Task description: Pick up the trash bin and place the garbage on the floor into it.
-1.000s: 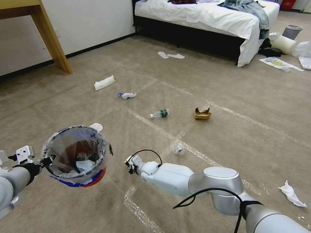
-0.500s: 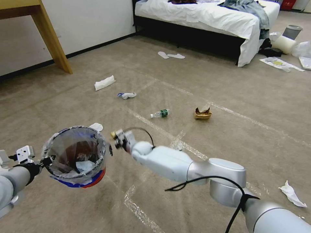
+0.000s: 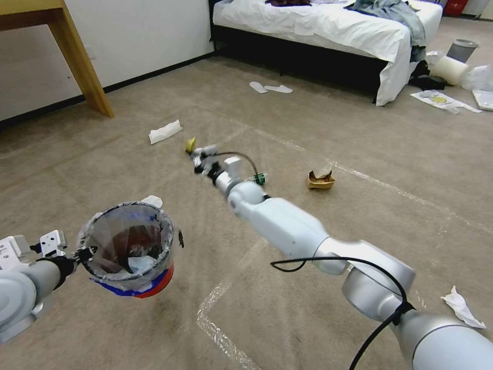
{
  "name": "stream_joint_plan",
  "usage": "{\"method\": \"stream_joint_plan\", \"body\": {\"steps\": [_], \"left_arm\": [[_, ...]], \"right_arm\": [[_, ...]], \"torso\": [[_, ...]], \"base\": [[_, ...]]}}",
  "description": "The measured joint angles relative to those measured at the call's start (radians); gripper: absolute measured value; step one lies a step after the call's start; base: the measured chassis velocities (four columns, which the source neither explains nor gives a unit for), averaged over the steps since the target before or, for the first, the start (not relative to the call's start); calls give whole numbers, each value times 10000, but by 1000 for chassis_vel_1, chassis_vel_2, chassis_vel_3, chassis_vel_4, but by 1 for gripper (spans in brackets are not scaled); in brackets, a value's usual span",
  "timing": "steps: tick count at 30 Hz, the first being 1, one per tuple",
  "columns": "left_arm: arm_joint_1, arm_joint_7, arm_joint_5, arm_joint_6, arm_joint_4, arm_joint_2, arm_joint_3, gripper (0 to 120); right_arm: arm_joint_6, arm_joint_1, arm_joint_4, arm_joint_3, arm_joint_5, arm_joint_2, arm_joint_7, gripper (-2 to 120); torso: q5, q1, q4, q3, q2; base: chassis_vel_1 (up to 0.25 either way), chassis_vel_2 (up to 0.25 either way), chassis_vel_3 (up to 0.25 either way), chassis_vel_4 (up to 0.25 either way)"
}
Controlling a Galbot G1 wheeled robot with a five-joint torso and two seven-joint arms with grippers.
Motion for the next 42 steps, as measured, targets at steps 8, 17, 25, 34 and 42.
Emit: {"method": "stream_joint_plan", "body": {"steps": [8, 17, 25, 34, 42], "left_arm": [[-415, 46, 15, -88, 267, 56, 444, 0], [-791, 45, -43, -224, 377, 331, 742, 0], [-846, 37, -90, -259, 381, 324, 738, 0], [-761, 42, -101, -261, 346, 214, 620, 0], [-766, 22, -106, -262, 317, 192, 625, 0]], "right_arm": [[321, -521, 2597, 1626, 771, -1069, -911, 0], [117, -878, 5091, 1107, 1552, -2265, -1859, 0], [163, -911, 5752, 264, 1425, -3075, -3095, 0], [267, -1093, 6557, -1165, 960, -3724, -3680, 0], [316, -1179, 6669, -1826, 679, -3859, -3795, 0]], "torso": [[-1, 0, -4, -2, 0], [-1, 0, -3, -2, 0], [-1, 0, -3, -2, 0], [-3, -1, -3, -2, 0], [-3, 0, -3, -2, 0]], "base": [[0, 0, 0, 0], [0, 0, 0, 0], [0, 0, 0, 0], [0, 0, 0, 0], [0, 0, 0, 0]]}}
